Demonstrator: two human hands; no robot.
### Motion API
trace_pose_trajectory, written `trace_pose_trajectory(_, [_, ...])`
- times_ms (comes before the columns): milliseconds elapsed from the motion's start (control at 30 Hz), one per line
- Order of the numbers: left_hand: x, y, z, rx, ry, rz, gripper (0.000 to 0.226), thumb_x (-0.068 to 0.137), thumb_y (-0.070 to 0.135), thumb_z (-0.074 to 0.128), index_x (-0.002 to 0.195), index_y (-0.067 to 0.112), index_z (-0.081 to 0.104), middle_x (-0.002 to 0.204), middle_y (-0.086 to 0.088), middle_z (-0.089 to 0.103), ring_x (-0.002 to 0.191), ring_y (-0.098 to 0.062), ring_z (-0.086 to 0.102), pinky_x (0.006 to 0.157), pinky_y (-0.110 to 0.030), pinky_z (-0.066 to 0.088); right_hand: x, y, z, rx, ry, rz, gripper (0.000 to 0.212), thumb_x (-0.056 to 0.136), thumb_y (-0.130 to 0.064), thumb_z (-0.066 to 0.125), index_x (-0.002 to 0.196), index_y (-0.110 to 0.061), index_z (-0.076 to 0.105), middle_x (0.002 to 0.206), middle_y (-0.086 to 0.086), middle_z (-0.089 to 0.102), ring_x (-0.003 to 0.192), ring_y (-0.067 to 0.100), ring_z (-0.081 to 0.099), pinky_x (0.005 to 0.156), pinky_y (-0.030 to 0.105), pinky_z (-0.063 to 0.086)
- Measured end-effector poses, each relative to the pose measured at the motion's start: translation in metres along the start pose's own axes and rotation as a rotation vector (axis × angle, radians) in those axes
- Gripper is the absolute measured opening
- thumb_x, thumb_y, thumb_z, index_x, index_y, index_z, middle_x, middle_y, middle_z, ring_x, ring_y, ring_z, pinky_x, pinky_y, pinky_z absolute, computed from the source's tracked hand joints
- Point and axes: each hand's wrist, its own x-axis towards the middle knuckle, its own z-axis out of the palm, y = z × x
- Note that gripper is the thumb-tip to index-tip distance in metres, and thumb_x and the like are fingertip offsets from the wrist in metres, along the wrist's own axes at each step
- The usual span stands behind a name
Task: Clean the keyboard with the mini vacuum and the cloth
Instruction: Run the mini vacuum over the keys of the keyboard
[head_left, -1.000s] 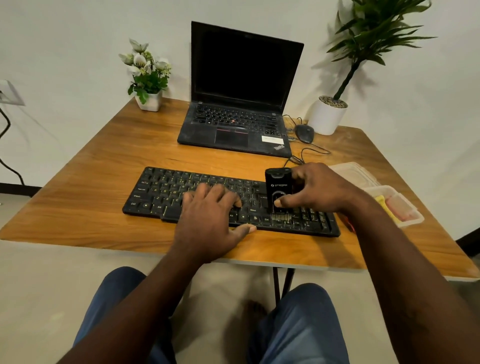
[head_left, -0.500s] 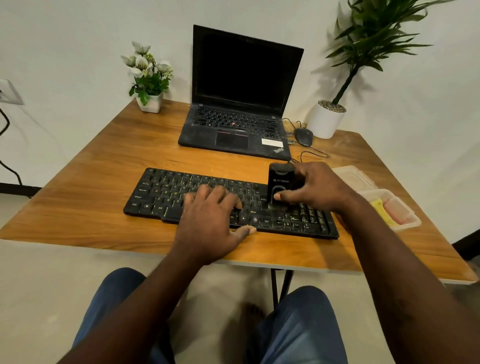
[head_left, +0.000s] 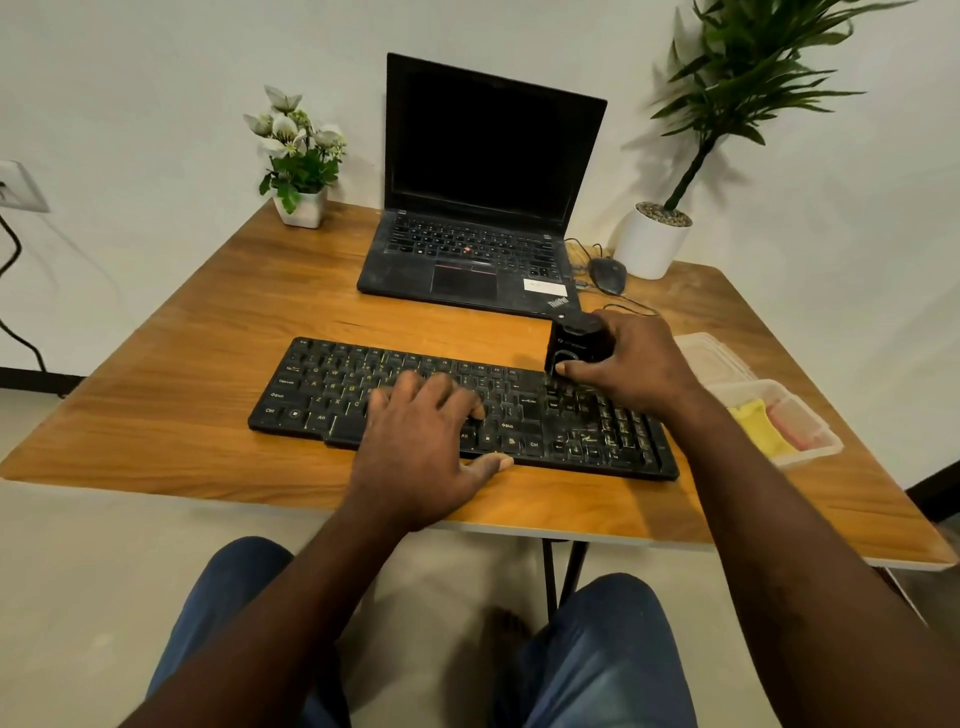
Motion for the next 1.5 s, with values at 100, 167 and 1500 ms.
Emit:
trace_pose_trajectory(100, [-0.001, 0.000, 0.000, -0.007, 0.005, 0.002, 0.061, 0.080, 0.081, 0.050, 0.122, 0.038, 0.057, 0.124, 0.009, 0.052, 0.119, -0.017, 0.041, 0.100, -0.043, 0.035, -0.004, 0.007, -0.002, 0.154, -0.145, 0.061, 0.044, 0.077, -0.024, 0.089, 0.118, -0.022, 0.071, 0.103, -0.006, 0.076, 0.092, 0.014, 0.074, 0.076, 0.029, 0.062])
trace_pose_trajectory(167, [0.000, -0.001, 0.001, -0.010, 0.010, 0.007, 0.061, 0.080, 0.081, 0.050, 0.121, 0.037, 0.058, 0.122, 0.009, 0.052, 0.117, -0.017, 0.041, 0.099, -0.043, 0.035, -0.011, 0.005, -0.010, 0.178, -0.381, 0.052, 0.036, 0.079, -0.023, 0.088, 0.110, -0.018, 0.072, 0.099, 0.001, 0.078, 0.088, 0.018, 0.076, 0.079, 0.038, 0.063])
trace_pose_trajectory(1500, [0.000, 0.002, -0.002, -0.005, 0.004, -0.021, 0.062, 0.077, 0.085, 0.052, 0.119, 0.039, 0.057, 0.120, 0.011, 0.053, 0.116, -0.017, 0.043, 0.099, -0.044, 0.036, -0.096, -0.013, 0.010, 0.064, -0.088, -0.122, 0.046, 0.076, -0.032, 0.089, 0.117, -0.037, 0.069, 0.096, -0.024, 0.069, 0.092, -0.006, 0.066, 0.071, 0.015, 0.054])
